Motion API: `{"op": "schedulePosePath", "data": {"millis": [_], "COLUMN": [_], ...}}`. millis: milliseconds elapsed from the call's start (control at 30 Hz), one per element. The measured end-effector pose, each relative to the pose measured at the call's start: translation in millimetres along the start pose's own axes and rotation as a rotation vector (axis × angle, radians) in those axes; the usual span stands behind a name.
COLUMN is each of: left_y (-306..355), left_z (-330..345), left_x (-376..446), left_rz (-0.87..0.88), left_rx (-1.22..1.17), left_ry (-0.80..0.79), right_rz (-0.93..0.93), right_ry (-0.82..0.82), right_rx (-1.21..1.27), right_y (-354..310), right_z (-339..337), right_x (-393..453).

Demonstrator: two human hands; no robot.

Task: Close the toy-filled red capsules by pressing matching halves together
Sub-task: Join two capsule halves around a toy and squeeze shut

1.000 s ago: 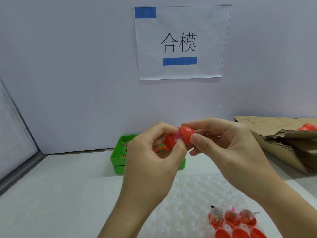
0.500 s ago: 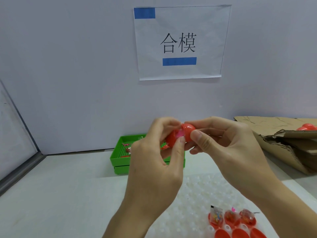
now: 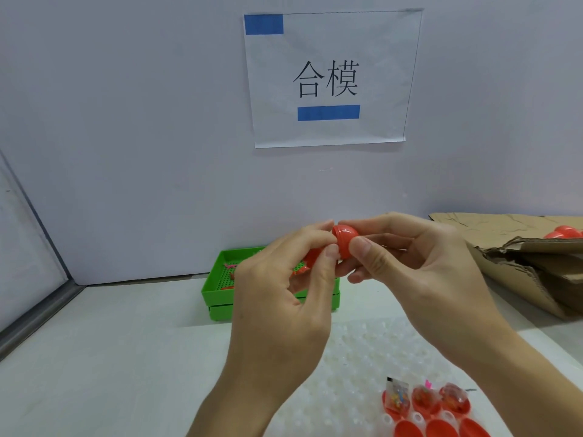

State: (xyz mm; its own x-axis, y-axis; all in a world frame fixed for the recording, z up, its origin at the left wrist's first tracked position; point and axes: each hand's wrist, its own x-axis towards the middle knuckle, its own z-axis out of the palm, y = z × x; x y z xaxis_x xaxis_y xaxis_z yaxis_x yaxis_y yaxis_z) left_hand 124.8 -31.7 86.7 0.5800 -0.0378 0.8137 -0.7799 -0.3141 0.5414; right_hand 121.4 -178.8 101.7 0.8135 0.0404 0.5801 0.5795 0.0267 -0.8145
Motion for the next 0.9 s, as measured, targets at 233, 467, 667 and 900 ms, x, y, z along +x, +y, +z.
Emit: {"op": "schedulePosePath", "data": {"millis": [233, 467, 667, 900], "left_y": [0.5, 0.4, 3.3, 8.5], "left_z": [0.5, 0.5, 0.0, 0.7], "left_x": [-1.7, -0.7, 0.4, 0.6], "left_rz": [-0.091, -0.047, -0.05, -0.132], "left_rx": [-0.06, -0.02, -0.032, -0.126], "left_ry": [0.027, 0.028, 0.017, 0.022], "right_rz": [0.016, 0.014, 0.02, 0.03], "right_ry": [0.002, 0.004, 0.023, 0.025], "right_rx": [0.006, 0.016, 0.012, 0.007], "right_y": [-0.2, -1.2, -1.9, -2.2], "right_z": [-0.5, 0.9, 1.4, 0.9], "right_x": [-0.9, -0.8, -0.9, -1.2]}}
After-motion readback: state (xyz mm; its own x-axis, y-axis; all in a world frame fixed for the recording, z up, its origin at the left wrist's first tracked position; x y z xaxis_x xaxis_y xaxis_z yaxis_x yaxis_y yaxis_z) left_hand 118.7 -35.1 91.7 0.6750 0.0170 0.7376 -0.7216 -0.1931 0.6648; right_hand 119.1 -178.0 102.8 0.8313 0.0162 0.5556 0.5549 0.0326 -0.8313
